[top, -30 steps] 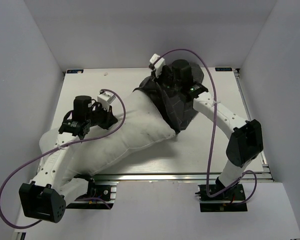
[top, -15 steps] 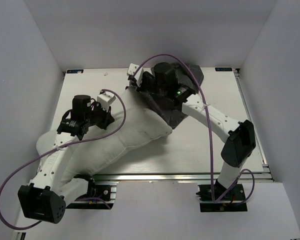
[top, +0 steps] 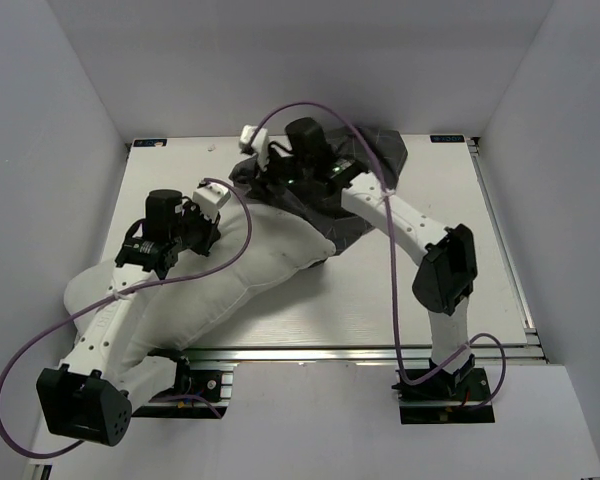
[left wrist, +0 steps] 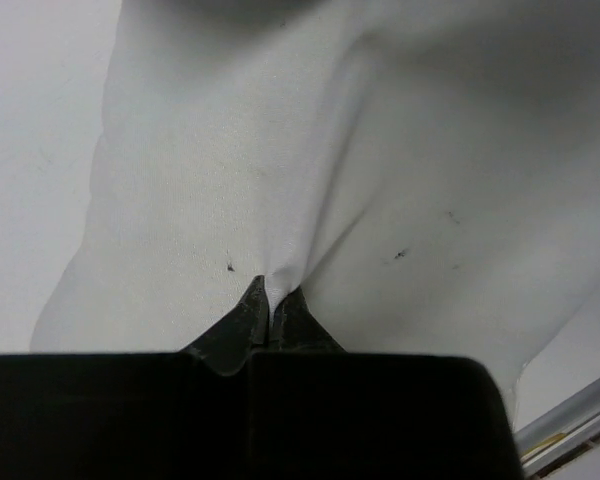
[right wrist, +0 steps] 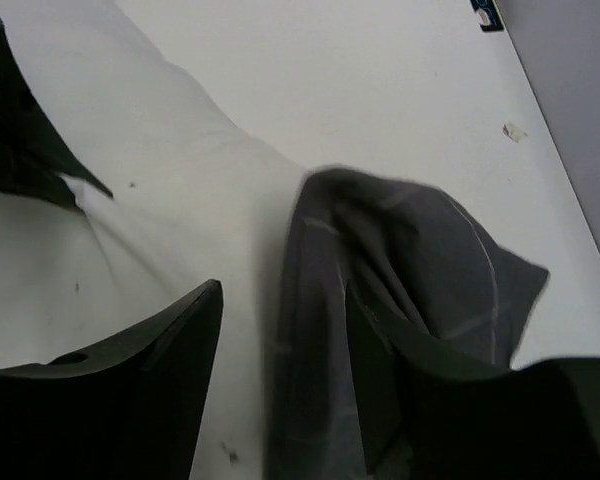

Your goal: Put the pillow into the pillowcase

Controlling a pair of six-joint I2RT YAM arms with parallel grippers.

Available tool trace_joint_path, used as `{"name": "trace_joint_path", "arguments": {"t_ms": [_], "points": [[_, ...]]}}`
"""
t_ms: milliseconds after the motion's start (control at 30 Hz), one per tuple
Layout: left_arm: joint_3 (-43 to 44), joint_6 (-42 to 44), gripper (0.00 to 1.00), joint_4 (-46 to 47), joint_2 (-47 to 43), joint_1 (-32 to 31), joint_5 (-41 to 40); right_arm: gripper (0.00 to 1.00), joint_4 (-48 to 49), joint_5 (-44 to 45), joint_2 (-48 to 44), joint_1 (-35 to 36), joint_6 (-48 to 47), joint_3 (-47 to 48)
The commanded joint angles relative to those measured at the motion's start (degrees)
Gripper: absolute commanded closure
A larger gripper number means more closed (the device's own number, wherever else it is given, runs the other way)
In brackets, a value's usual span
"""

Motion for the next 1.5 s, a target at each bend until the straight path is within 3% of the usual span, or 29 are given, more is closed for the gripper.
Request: {"name": "trace_joint_path", "arguments": {"t_ms": [0, 200, 300, 467, 633, 667, 700, 733, 800, 867, 1000, 1167, 1200, 1300, 1467], "points": [[-0.15, 1.31, 1.0, 0.82, 0.02, 0.4, -5.04, 0.42, 1.12, -5.31, -8.87, -9.11, 8.26, -1.76], [0.29, 0.09, 1.0, 1.52, 1.51, 0.48, -5.13, 0.4, 0.16, -5.5, -18.27, -21.52, 11.29, -10.8], [1.43, -0.96, 1.0, 1.53, 2.56, 0.57, -3.9, 0.4, -1.16, -6.64, -23.55, -24.17, 10.93, -22.91], [3.81, -2.11, 1.0, 0.91, 3.71, 0.75, -3.2, 0.39, 1.12, -8.05, -32.0, -24.35, 13.83, -46.27], [8.89, -4.31, 1.0, -0.23, 4.68, 0.92, -3.11, 0.39, 2.7, -8.93, -33.24, -24.35, 20.42, -53.97], [10.04, -5.35, 0.97, -1.19, 5.11, 0.92, -3.2, 0.38, 2.62, -8.93, -32.63, -24.26, 21.04, -54.23], [11.27, -5.8, 0.85, -1.81, 5.29, 0.92, -3.02, 0.38, 2.44, -8.93, -31.41, -24.26, 21.91, -54.15], [12.5, -6.07, 0.55, -2.42, 5.38, 0.84, -2.41, 0.38, 2.61, -8.93, -30.79, -24.35, 22.18, -54.15], [15.93, -6.33, 0.32, -3.66, 5.21, 0.92, 1.0, 0.38, 2.97, -9.28, -29.03, -24.26, 22.62, -53.8], [19.61, -6.07, 0.17, -5.84, 5.47, 0.84, 4.17, 0.38, 3.23, -9.72, -27.45, -24.26, 23.15, -53.36], [24.37, -5.8, 0.13, -11.39, 6.17, -3.9, 4.81, 0.38, 2.62, -10.25, -25.33, -24.26, 23.42, -51.69], [22.71, -8.87, 0.12, -9.99, 6.17, -18.12, -1.43, 0.38, 1.47, -11.3, -23.75, -24.53, 23.76, -49.4], [21.4, -9.32, 0.12, -9.12, 7.13, -23.28, -3.09, 0.38, 1.12, -12.17, -23.57, -24.79, 23.85, -49.23], [18.85, -9.5, 0.11, -5.16, 9.24, -31.91, -12.32, 0.38, 0.42, -13.06, -22.87, -24.97, 23.85, -48.35], [16.65, -7.83, 0.11, 1.43, 16.36, -36.78, -29.0, 0.39, -0.81, -11.57, -22.69, -25.05, 23.85, -48.26]]}}
